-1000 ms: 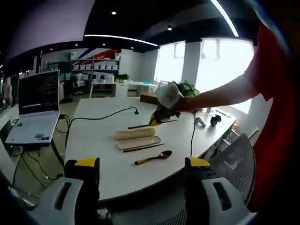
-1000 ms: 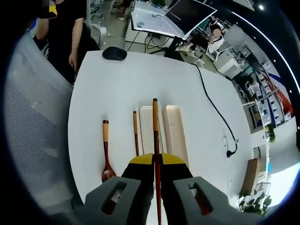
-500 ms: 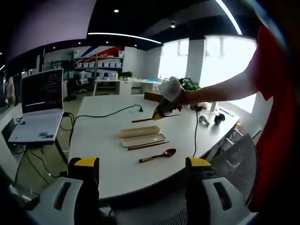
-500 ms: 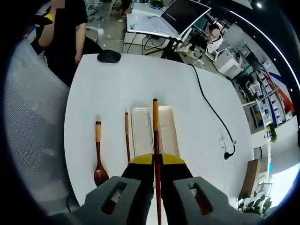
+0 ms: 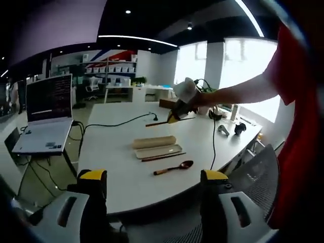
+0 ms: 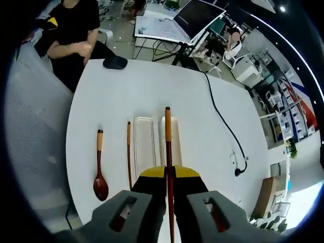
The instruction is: Arrange the utensils inside the cutlery case until each visible utensil rests in its matching compartment.
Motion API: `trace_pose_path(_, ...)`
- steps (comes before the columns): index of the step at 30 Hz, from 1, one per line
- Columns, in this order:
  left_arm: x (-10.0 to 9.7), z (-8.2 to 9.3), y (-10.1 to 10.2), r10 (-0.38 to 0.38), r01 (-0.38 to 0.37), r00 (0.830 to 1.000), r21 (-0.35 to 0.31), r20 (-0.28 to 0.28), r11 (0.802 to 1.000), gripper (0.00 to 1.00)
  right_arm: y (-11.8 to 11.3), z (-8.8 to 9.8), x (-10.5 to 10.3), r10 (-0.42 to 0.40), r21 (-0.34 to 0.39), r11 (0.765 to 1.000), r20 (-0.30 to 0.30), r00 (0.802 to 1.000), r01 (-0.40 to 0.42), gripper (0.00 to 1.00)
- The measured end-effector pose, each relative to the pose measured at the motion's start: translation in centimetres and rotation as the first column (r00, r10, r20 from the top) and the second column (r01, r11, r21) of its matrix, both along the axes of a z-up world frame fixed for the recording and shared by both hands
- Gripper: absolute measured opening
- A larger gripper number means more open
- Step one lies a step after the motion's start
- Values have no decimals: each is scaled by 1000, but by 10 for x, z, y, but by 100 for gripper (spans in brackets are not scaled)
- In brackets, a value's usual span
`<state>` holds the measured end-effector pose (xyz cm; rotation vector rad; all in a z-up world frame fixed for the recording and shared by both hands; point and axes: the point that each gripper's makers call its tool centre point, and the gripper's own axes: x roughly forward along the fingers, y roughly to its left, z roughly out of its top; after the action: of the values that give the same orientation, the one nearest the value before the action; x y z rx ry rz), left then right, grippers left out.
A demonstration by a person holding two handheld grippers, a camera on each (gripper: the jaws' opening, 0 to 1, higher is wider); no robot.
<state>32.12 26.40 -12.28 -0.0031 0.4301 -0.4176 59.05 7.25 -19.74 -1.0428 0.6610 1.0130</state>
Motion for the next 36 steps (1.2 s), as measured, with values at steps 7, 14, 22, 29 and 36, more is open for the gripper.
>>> trace_pose_path(7, 2, 3, 3, 13, -13, 1000, 13, 3, 1000, 77, 2, 4, 8, 15, -5, 1000, 9, 1000, -15, 0)
trace_pose_path(14, 1, 5, 5, 25, -25, 1000, 25, 0, 999, 77, 3, -2, 16, 11, -3, 1000, 1, 1000, -11, 0)
trace_pose_path(22, -3, 5, 6, 45, -44, 999, 38, -7, 998, 76, -7, -8, 21, -3, 2, 1000, -10, 1000, 4, 0)
trace_pose_path(29, -6, 6, 4, 56, -55, 998, 45, -10, 997, 76, -15, -13, 29, -24, 6, 1000, -17, 1000, 24, 0)
trace_pose_path(36, -10, 2, 4, 65, -63, 998, 53, -23, 997, 76, -14, -13, 35, -30, 14, 999, -13, 999, 30, 0)
